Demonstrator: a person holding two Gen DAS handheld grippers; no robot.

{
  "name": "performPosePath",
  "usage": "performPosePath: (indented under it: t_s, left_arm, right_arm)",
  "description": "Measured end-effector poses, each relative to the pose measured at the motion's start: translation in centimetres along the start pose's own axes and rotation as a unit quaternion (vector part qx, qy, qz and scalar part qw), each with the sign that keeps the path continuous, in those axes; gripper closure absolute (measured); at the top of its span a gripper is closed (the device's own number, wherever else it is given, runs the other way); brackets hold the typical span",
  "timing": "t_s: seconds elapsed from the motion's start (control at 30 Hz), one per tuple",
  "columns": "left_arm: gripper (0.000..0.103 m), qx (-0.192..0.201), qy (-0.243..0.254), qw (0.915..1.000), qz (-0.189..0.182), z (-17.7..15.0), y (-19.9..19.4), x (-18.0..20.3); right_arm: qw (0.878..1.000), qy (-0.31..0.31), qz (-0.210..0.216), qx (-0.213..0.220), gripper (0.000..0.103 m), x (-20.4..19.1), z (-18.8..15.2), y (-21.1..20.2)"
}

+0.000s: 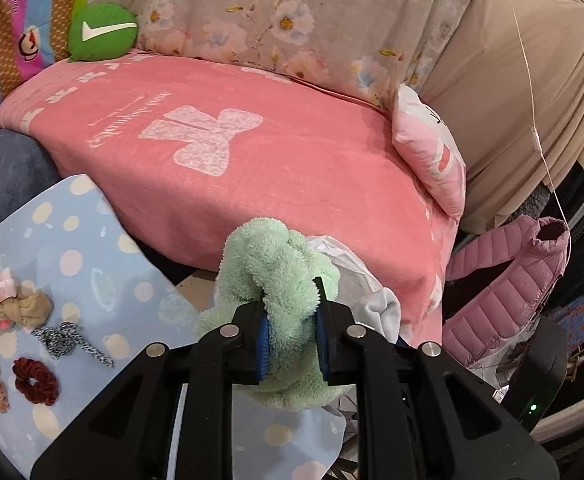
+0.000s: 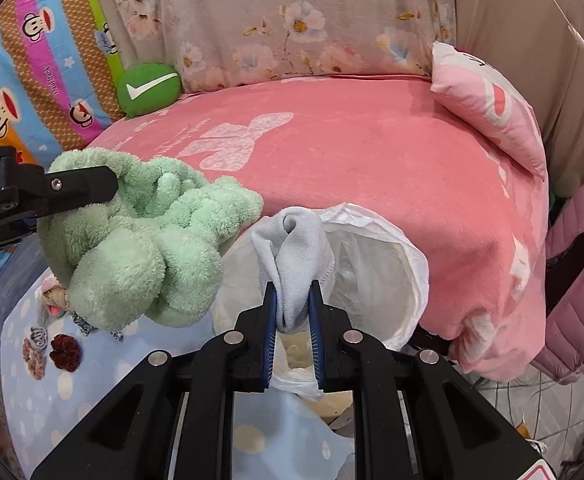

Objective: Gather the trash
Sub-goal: 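Lower both held items into the white bin and open both tools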

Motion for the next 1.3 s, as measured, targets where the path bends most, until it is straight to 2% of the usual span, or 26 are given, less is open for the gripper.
performPosePath:
  t_s: [0.2, 0.27, 0.3, 0.33, 0.37, 0.43, 0.6, 0.73, 0.93, 1.07, 1.1, 1.17, 1.3]
  left_arm:
    - [0.083, -0.018, 0.014, 0.9994, -0.026, 0.3, 3.9, 2.5]
    - [0.074, -0.016, 0.014, 0.9993, -0.032, 0.4, 4.8, 2.7]
    - [0.072, -0.005, 0.015, 0.9997, -0.021, 0.5, 5.0, 2.5]
    - [0.064, 0.002, 0.017, 0.9998, -0.011, 0.6, 5.1, 2.5]
    - [0.051, 0.008, 0.021, 0.9997, 0.003, 0.5, 5.0, 2.3]
    - [0.046, 0.014, 0.020, 0.9994, 0.024, 0.5, 4.9, 1.8]
    - [0.046, 0.020, 0.022, 0.9969, 0.073, 0.0, 4.3, -0.1]
    - [0.040, 0.021, 0.004, 0.9964, 0.082, -0.4, 3.7, -1.8]
    - [0.039, 0.028, -0.002, 0.9943, 0.103, -0.8, 3.0, -3.6]
    - [0.033, 0.031, -0.012, 0.9931, 0.113, -1.0, 2.5, -4.7]
    - [0.033, 0.032, -0.015, 0.9928, 0.115, -1.0, 2.4, -5.1]
    - [0.030, 0.032, -0.019, 0.9919, 0.121, -1.1, 2.2, -5.7]
    - [0.028, 0.036, -0.032, 0.9897, 0.135, -1.3, 1.6, -7.2]
  right_arm:
    - [1.000, 0.020, -0.016, -0.010, 0.089, 2.7, -0.3, 1.3]
    - [0.999, 0.021, -0.020, -0.012, 0.089, 3.2, -0.4, 1.6]
    - [0.999, 0.022, -0.022, -0.013, 0.089, 3.5, -0.4, 1.6]
    - [0.999, 0.023, -0.025, -0.014, 0.089, 3.7, -0.3, 1.8]
    - [0.999, 0.023, -0.027, -0.014, 0.089, 3.8, -0.3, 2.0]
    - [0.999, 0.025, -0.024, -0.015, 0.089, 4.0, -0.3, 2.2]
    - [0.999, 0.019, -0.022, -0.016, 0.089, 3.4, 0.0, 2.8]
    - [1.000, 0.011, -0.017, -0.017, 0.089, 2.7, 0.3, 3.4]
    - [1.000, 0.002, -0.010, -0.016, 0.087, 1.4, 1.2, 4.1]
    - [1.000, -0.007, -0.012, -0.012, 0.085, 0.4, 2.0, 4.7]
    - [1.000, -0.009, -0.011, -0.011, 0.084, 0.2, 2.2, 4.8]
    - [1.000, -0.013, -0.014, -0.008, 0.070, -0.4, 2.5, 5.0]
    - [1.000, -0.021, -0.011, 0.000, 0.063, -1.4, 2.8, 4.8]
Point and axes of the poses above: each gripper's, at about its wrist camera, not at the fingertips, and y roughly the way its jaws point, x to its right, z to its top, the point moved 3 cm from there along y, roughly the way its jaws point, and after that the axes turned 1 degree about -x, right-handed, at the moved point
